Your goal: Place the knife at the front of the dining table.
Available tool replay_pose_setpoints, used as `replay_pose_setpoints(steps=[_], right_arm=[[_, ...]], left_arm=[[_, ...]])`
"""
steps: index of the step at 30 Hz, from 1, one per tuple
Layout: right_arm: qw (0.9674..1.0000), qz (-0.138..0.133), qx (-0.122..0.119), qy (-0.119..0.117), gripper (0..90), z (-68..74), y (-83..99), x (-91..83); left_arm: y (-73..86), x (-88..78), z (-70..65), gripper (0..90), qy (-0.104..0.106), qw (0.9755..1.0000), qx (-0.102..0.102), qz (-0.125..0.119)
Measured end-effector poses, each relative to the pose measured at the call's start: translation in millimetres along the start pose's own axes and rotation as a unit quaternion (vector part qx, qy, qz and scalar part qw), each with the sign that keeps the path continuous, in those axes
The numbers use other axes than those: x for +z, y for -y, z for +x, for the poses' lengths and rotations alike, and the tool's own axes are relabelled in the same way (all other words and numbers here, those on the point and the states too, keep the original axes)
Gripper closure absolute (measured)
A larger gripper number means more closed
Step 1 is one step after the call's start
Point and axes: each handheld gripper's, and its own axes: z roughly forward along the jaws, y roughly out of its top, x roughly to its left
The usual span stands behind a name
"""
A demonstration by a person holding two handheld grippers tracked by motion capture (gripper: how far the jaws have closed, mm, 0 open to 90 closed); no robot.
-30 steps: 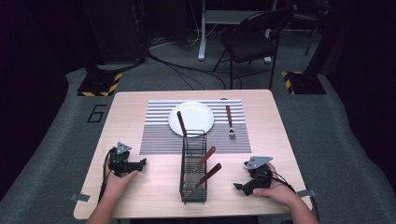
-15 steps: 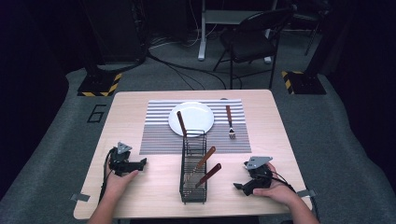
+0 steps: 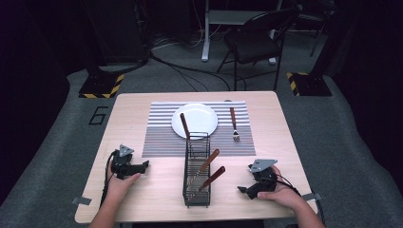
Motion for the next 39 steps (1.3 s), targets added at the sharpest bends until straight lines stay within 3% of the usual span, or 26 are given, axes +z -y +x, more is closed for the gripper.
replay_pose_setpoints(steps=[4, 7, 11, 16, 25, 30, 39], right_arm=[[1.0, 0.0, 0.0, 0.0, 0.0, 0.0, 0.0, 0.0], [1.0, 0.0, 0.0, 0.0, 0.0, 0.0, 0.0, 0.0], [1.0, 0.0, 0.0, 0.0, 0.0, 0.0, 0.0, 0.0], [1.0, 0.0, 0.0, 0.0, 0.0, 0.0, 0.0, 0.0], [1.0, 0.0, 0.0, 0.0, 0.0, 0.0, 0.0, 0.0], [1.0, 0.0, 0.0, 0.0, 0.0, 0.0, 0.0, 0.0], [1.0, 0.001, -0.004, -0.001, 0.0, -0.5, 0.1, -0.2]], left_arm=[[-1.1, -1.1, -0.4, 17.4, 0.008, 1.0, -0.001, 0.003], [-2.8, -3.5, -0.2, 24.5, 0.017, 0.9998, -0.006, 0.008], [-6.6, -10.9, -3.0, 30.4, 0.008, 0.9999, -0.011, -0.004], [-14.1, -23.1, -11.5, 33.7, 0.022, 0.9993, -0.028, -0.014], [-22.4, -33.4, -26.9, 37.0, 0.022, 0.9994, -0.017, -0.019], [-26.5, -38.3, -35.8, 39.3, 0.035, 0.9991, -0.017, -0.015], [-35.0, -49.6, -46.6, 41.9, 0.052, 0.9979, -0.019, -0.032]])
